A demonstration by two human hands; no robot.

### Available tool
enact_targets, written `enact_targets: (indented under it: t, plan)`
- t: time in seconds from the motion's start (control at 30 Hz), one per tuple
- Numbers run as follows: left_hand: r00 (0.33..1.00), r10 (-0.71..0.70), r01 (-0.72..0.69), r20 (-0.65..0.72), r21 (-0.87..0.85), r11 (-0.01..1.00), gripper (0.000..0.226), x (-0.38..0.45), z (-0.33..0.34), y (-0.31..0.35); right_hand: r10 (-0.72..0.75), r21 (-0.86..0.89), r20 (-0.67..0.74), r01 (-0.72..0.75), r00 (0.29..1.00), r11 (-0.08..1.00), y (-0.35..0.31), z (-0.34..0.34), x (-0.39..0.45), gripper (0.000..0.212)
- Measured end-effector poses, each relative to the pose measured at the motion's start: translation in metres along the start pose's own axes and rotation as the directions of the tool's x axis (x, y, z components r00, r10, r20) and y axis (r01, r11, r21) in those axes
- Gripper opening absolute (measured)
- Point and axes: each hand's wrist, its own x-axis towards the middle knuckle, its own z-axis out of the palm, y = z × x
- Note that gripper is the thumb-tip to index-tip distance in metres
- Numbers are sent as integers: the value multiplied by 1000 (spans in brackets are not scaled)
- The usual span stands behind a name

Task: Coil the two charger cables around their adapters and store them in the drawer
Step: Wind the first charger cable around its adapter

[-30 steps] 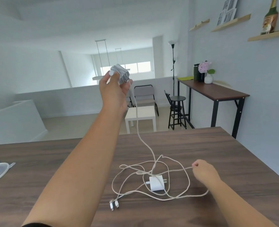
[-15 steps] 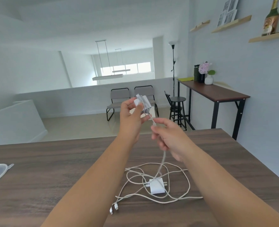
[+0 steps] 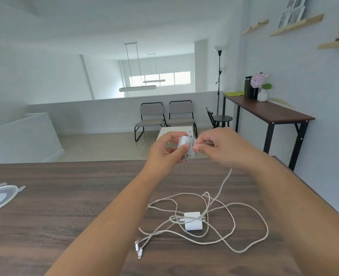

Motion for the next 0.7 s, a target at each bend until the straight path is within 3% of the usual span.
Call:
enact_targets:
  t: [0.1, 0.23, 0.33, 0.5, 0.7]
  plan:
    - [997, -25, 22, -68, -52, 998, 18, -1, -1, 1, -74, 38, 78, 71, 994, 997, -5, 1, -4, 14]
    - [970, -175, 107, -168, -353, 929, 14, 2, 1, 3, -162, 32, 116, 160, 980, 987, -9, 16, -9, 15]
    - [940, -294, 185, -171, -467, 864, 16, 1, 2, 0, -179, 18, 126, 178, 976, 984, -8, 28, -10, 16]
    - [929, -316, 219, -194, -403, 889, 30, -4, 3, -10, -162, 92, 128, 151, 978, 984, -4, 34, -11, 16]
    - [983, -140, 118, -118, -180, 977, 21, -11, 4, -4, -134, 149, 19, 130, 991, 980, 6, 14, -6, 18]
